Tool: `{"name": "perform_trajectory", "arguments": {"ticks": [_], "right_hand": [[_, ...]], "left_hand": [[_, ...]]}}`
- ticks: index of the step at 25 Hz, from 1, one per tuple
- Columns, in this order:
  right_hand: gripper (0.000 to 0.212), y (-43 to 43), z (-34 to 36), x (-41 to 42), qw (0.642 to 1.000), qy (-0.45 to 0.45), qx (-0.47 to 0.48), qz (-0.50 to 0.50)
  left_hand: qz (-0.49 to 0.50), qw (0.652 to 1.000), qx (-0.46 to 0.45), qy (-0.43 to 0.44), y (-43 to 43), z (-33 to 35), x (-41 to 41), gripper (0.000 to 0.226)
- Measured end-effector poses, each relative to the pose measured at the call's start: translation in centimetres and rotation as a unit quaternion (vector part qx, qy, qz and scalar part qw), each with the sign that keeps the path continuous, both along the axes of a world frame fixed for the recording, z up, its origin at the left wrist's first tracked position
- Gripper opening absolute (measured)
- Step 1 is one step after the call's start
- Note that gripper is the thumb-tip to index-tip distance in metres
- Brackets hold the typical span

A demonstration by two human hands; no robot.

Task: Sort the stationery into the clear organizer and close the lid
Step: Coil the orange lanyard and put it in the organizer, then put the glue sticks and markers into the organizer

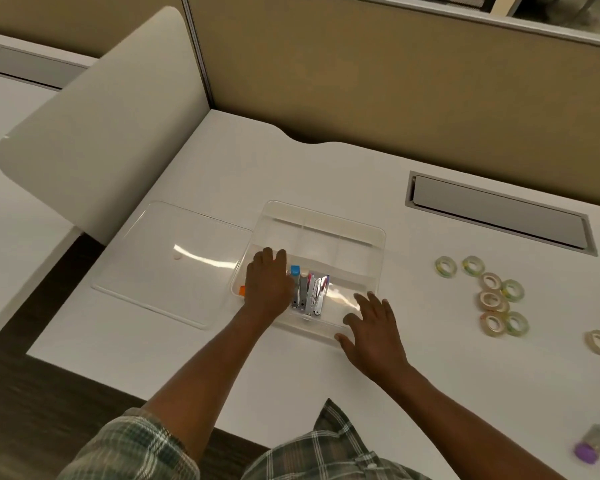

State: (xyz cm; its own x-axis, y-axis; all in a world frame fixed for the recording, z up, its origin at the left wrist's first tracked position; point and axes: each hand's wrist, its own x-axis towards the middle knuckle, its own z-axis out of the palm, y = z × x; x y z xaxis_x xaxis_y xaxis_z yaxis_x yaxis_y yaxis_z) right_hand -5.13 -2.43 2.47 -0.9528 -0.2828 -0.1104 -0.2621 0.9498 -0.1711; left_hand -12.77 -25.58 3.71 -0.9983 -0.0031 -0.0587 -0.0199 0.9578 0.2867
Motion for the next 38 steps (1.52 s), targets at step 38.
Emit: {"name": "perform_trajectory", "arguments": {"ticks": [38], "right_hand": [[0.049,37.1,-0.2,15.1,0.855,-0.131,-0.099,-0.491]], "left_hand": [[-0.292,0.951,0.103,-0.025,38.4,0.1,13.6,0.070]]}}
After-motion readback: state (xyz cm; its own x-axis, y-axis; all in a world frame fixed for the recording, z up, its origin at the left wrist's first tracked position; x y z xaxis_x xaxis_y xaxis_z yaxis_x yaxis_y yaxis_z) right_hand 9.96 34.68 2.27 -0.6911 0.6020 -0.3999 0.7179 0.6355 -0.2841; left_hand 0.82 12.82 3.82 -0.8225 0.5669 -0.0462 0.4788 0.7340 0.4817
